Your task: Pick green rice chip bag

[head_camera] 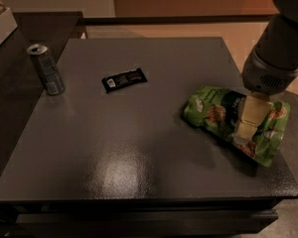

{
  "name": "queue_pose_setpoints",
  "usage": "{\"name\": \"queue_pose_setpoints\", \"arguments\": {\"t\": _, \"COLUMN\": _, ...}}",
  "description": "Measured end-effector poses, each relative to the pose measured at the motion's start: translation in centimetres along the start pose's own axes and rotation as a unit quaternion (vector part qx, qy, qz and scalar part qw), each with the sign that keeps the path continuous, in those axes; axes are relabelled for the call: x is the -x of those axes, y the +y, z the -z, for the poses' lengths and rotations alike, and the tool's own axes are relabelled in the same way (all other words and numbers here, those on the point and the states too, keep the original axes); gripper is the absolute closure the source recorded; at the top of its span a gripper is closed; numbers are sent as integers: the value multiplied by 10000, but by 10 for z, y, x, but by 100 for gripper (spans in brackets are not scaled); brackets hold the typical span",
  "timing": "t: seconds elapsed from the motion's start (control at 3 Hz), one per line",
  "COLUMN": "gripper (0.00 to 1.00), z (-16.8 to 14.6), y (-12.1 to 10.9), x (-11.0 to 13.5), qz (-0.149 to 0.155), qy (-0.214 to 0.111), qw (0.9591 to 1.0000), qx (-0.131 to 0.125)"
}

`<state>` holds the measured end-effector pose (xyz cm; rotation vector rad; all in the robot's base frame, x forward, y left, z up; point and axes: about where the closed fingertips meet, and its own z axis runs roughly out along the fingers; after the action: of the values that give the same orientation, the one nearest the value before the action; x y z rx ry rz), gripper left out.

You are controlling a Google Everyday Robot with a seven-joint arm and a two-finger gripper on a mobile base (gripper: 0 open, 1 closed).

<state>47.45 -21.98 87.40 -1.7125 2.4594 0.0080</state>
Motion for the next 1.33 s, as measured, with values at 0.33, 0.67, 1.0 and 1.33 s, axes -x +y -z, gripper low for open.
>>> {"name": "queue_pose_setpoints", "arguments": {"t": 0.33, "gripper": 14, "z": -9, "y": 5, "x": -1, "qz": -35, "qy": 19, "qw": 9999, "qx": 146}}
{"name": "queue_pose_setpoints", "arguments": {"t": 0.67, "gripper": 33, "z": -13, "y": 8, "x": 0, "qz": -43, "qy": 17, "qw": 9997, "qx": 240}}
{"name": "queue_pose_setpoints", "arguments": {"t": 1.0, "gripper": 56, "z": -10, "y": 10, "x": 3, "qz": -36, "qy": -28, "qw": 9996, "qx": 269}}
{"name": "queue_pose_setpoints", "arguments": {"t": 1.33, "gripper": 80, "z": -1, "y": 8, "x": 9, "qz": 9, "qy": -142, "qw": 9997, "qx": 217}}
